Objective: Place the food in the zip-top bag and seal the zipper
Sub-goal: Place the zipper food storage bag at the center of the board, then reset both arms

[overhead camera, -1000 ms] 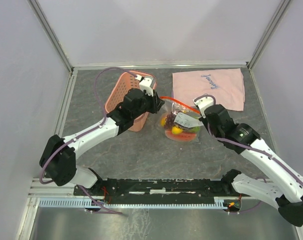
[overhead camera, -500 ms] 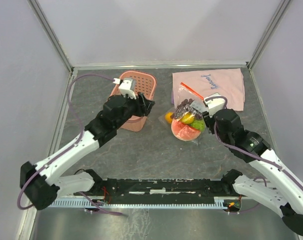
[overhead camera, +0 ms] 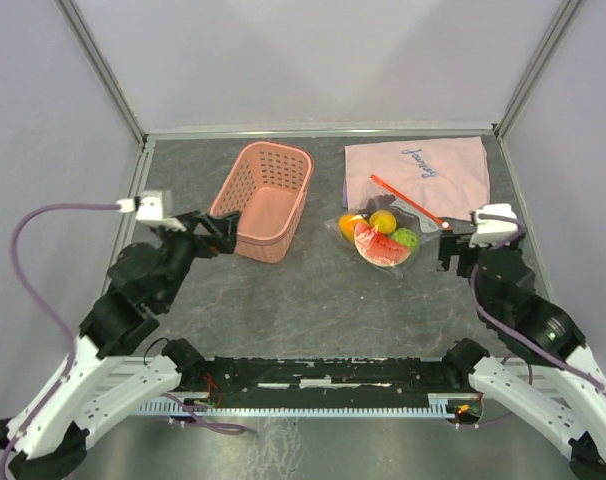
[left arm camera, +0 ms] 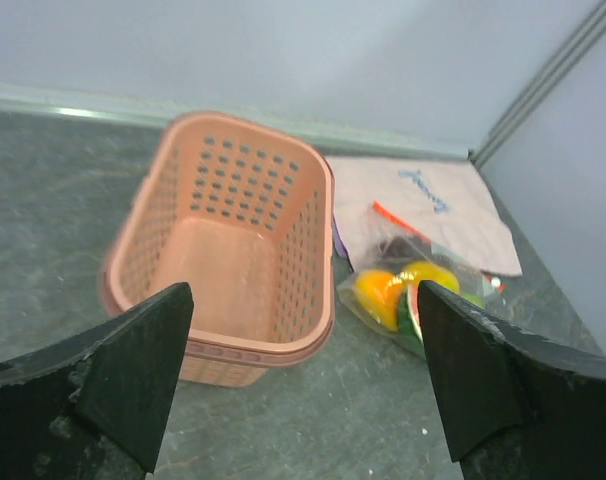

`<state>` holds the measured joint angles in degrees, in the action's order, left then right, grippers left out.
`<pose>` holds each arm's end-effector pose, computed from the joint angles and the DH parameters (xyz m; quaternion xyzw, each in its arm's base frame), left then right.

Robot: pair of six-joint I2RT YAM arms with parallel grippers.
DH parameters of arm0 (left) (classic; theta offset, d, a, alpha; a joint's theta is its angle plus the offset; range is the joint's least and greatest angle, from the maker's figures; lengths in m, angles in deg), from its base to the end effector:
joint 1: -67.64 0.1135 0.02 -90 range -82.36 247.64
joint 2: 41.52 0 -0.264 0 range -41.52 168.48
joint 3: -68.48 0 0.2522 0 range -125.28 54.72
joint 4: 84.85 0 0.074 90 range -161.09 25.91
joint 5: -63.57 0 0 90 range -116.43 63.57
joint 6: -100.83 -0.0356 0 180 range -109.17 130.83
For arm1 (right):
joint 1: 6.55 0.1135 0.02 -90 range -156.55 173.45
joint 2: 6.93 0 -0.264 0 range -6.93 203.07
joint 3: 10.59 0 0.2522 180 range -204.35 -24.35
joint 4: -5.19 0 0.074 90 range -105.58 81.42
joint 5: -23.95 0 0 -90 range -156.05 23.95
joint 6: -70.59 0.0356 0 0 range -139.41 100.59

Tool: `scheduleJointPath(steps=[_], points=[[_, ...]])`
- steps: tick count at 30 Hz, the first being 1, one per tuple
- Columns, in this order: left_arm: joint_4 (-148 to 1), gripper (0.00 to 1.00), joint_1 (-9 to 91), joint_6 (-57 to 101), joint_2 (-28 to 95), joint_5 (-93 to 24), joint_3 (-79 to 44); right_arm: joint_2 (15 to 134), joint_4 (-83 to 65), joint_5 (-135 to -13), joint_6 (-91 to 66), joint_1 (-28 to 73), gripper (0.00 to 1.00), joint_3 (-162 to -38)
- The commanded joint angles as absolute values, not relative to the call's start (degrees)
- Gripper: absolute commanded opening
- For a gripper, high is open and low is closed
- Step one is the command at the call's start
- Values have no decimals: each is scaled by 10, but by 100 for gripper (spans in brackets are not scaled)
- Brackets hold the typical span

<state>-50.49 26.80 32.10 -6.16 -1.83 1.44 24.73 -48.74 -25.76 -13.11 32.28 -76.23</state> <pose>0.1047 -0.0709 0.3938 -0.0248 0.7216 -0.2159 0.6574 0.0920 0.0445 0.3585 -0.0256 0.7934 -0.0537 0.6058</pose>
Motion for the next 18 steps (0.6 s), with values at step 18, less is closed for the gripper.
scheduleJointPath(steps=[18], points=[[-593,99,269,163,-268,157,148,72,-483,-156,-112,320,99,-732]])
